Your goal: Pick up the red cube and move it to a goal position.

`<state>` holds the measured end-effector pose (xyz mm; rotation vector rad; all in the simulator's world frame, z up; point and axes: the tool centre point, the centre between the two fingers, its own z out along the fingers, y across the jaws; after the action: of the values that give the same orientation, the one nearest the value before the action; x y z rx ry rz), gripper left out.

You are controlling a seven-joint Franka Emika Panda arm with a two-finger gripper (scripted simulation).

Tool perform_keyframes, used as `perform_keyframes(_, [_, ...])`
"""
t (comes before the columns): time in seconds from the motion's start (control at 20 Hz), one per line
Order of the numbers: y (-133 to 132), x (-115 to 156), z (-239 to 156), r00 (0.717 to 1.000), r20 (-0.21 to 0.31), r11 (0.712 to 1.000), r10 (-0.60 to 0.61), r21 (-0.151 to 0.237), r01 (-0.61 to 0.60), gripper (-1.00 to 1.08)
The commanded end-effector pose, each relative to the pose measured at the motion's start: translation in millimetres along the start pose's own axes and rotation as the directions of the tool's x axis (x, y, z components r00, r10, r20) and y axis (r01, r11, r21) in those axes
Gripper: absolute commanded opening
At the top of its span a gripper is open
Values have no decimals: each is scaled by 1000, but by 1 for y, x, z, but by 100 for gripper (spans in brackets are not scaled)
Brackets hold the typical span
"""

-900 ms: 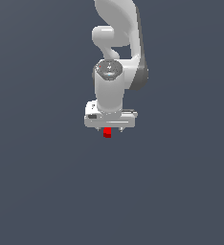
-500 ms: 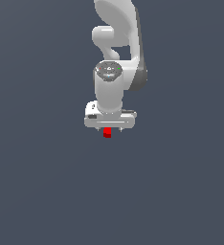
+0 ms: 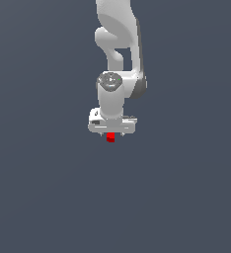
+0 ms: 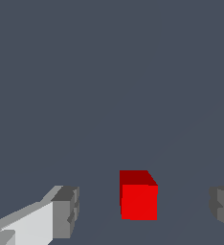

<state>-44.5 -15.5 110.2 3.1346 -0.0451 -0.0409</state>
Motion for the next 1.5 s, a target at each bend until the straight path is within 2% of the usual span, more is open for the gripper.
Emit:
perform_keyframes(0.0, [2, -9, 17, 1000, -4, 1000, 4, 1, -4, 100])
perform_keyframes(0.5, [9, -37, 74, 1000, -21, 1000, 16, 5, -16, 100])
perform_keyframes(0.95, [11, -44, 91, 999, -26, 1000, 20, 7, -20, 100])
perform_keyframes(1.0, [11, -44, 91, 999, -26, 1000, 20, 7, -20, -100])
perform_keyframes(1.45, [11, -44, 91, 999, -26, 1000, 20, 7, -20, -100])
